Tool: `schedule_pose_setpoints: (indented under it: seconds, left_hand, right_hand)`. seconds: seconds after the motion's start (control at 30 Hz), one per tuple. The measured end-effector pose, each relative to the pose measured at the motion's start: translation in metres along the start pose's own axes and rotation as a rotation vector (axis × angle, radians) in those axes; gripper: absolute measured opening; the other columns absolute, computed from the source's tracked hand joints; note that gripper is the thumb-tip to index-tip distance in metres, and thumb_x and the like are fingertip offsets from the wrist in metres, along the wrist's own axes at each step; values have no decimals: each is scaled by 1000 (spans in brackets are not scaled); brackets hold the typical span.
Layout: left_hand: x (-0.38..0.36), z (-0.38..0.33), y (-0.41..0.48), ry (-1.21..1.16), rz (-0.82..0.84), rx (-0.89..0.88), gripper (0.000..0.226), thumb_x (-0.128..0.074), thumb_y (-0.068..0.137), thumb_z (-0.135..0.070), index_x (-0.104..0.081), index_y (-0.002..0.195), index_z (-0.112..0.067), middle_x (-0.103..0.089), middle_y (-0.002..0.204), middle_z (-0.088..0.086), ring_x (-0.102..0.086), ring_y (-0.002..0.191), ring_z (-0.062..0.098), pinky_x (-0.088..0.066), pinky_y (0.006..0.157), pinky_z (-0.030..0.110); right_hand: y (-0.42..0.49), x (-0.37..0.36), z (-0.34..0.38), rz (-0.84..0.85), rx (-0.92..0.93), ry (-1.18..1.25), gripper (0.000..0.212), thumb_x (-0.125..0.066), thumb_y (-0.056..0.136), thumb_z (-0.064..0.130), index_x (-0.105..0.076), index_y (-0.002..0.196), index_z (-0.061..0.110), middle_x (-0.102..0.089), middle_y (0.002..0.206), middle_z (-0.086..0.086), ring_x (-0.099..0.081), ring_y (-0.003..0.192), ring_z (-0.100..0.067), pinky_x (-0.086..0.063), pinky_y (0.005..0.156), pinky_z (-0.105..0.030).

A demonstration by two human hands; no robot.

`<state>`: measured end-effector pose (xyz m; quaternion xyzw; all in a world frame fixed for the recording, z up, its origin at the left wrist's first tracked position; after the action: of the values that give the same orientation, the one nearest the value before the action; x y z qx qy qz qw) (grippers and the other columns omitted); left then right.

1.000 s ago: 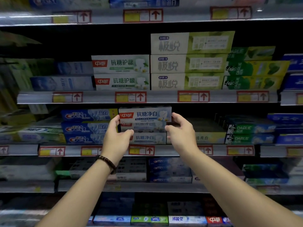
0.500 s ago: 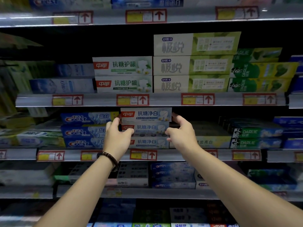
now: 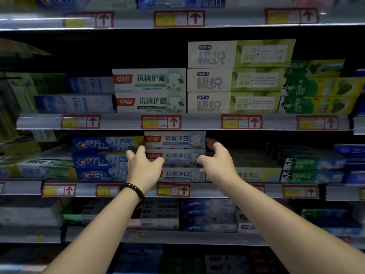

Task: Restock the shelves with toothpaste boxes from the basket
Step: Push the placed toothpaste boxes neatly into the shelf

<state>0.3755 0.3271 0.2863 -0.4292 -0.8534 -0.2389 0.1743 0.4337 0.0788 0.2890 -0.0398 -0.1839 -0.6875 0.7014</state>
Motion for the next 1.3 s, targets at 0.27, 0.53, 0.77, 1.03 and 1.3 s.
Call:
schedule_pose_setpoints:
  seconds: [0.27, 0.53, 0.77, 1.03, 1.3]
  left_hand:
    - [-9, -7, -2, 44, 35, -23, 52, -68, 94, -35, -50, 133, -7, -30, 125, 1, -45, 127, 34, -46, 107, 53]
    - [-12, -5, -5, 55, 58, -13, 21, -61, 98, -26, -45, 94, -12, -33, 118, 6, -44, 119, 36, -46, 102, 54]
    - [-5, -3, -13, -51, 26, 0, 78, -67, 97, -30, -26, 161, -15, -27, 149, 3, -54, 118, 27, -46, 98, 37]
    - [2, -9, -40, -203, 53, 13, 60, -72, 96, -22, -42, 148, -22, -45, 133, 1, -54, 99, 9, -44, 87, 30]
    - [-8, -4, -86, -338, 116, 77, 44, -70, 98, -20, -49, 137, -23, -59, 116, 0, -62, 103, 17, -55, 89, 41]
  right_hand:
    - [5, -1, 1, 2, 9, -67, 22, -70, 96, 24, -55, 103, 37, -72, 100, 1, -75, 86, -25, -64, 77, -44]
    - [0, -1, 1, 44, 8, -87, 29, -68, 99, 22, -55, 121, 36, -71, 105, 6, -73, 87, -19, -63, 73, -36]
    - [-13, 7, 0, 28, -9, -97, 80, -65, 101, 24, -21, 168, 24, -62, 122, 1, -73, 93, -23, -63, 90, -49]
    - [-44, 21, -1, 2, 14, -6, 61, -67, 98, 10, -49, 153, 30, -61, 135, 12, -65, 114, -15, -61, 98, -48]
    - [-87, 39, -32, 2, -109, 49, 55, -69, 96, 12, -54, 145, 33, -62, 135, 12, -67, 107, -13, -63, 92, -48]
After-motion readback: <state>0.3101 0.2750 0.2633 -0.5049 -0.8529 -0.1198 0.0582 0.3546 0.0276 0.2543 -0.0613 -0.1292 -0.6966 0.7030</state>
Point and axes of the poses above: each hand's wrist, its own y-axis towards the middle knuckle, its own x-axis out of the back of the hand, z = x × y, the point moved 10 cm from there along y, towards the middle knuckle
